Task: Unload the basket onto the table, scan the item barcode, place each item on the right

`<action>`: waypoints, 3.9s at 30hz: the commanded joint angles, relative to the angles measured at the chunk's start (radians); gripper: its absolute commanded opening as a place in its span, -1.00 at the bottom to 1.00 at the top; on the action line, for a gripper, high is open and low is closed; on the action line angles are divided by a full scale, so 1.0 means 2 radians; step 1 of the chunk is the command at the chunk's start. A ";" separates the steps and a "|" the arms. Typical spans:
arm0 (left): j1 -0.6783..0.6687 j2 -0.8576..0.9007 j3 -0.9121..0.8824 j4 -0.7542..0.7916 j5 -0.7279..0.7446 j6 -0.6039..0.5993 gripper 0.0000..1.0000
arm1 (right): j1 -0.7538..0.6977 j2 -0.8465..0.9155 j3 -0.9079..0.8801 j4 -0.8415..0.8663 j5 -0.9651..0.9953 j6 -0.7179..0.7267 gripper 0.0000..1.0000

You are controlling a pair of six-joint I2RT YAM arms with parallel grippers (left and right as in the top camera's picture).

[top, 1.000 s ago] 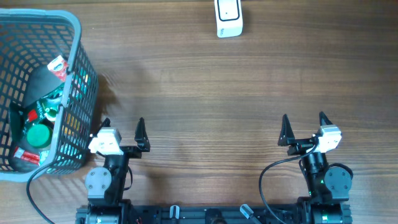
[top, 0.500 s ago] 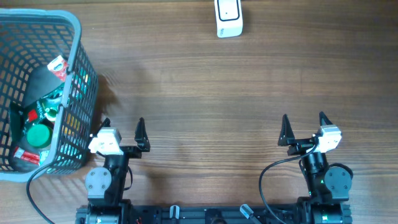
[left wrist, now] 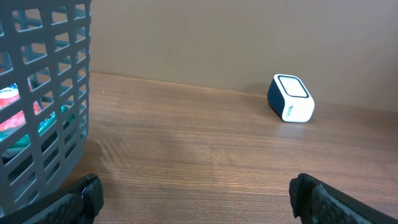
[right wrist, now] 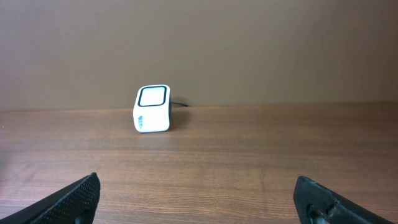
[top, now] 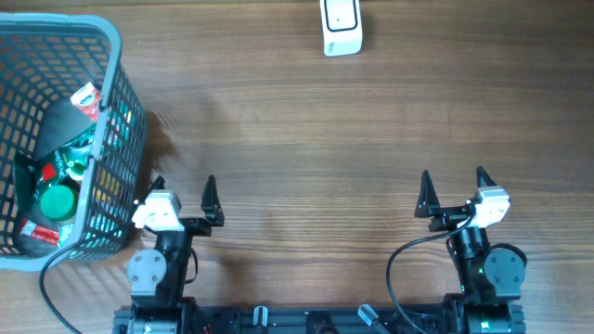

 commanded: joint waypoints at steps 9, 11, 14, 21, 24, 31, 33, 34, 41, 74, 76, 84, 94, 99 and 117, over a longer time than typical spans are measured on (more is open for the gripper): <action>-0.002 0.001 -0.004 -0.001 -0.002 0.012 1.00 | 0.002 0.001 -0.001 0.001 0.003 -0.006 0.99; -0.002 0.001 -0.004 -0.001 -0.002 0.011 1.00 | 0.002 0.001 -0.001 0.001 0.003 -0.006 0.99; -0.002 0.001 -0.004 -0.001 -0.001 0.011 1.00 | 0.002 0.001 -0.001 0.001 0.003 -0.006 0.99; -0.002 0.001 -0.004 0.000 0.006 0.009 1.00 | 0.002 0.001 -0.001 0.001 0.003 -0.006 0.99; -0.002 0.001 -0.004 0.000 0.006 0.010 1.00 | 0.002 0.001 -0.001 0.001 0.003 -0.005 0.99; -0.002 0.001 -0.004 0.001 0.011 -0.077 1.00 | 0.002 0.001 0.000 0.001 0.003 -0.006 0.99; -0.002 0.001 -0.004 0.008 0.052 -0.084 1.00 | 0.002 0.001 -0.001 0.001 0.003 -0.006 0.99; -0.002 0.001 -0.004 0.013 0.074 -0.085 1.00 | 0.002 0.001 -0.001 0.001 0.003 -0.006 0.99; -0.002 0.001 0.013 0.040 0.177 -0.115 1.00 | 0.002 0.001 -0.001 0.001 0.003 -0.006 0.99; -0.001 0.384 0.525 -0.011 -0.112 -0.040 1.00 | 0.002 0.001 0.000 0.001 0.003 -0.006 0.99; -0.001 0.404 0.553 -0.009 -0.175 -0.040 1.00 | 0.002 0.001 -0.001 0.001 0.003 -0.005 0.99; -0.001 0.440 0.571 -0.064 -0.298 -0.041 1.00 | 0.002 0.001 0.000 0.001 0.003 -0.006 0.99; 0.031 0.452 0.595 -0.074 -0.331 -0.074 1.00 | 0.002 0.001 -0.001 0.001 0.003 -0.006 1.00; 0.108 0.475 0.641 -0.149 -0.320 -0.130 1.00 | 0.002 0.001 0.000 0.001 0.003 -0.005 1.00; 0.284 0.732 0.887 -0.589 -0.080 -0.347 1.00 | 0.002 0.001 -0.001 0.001 0.003 -0.006 0.99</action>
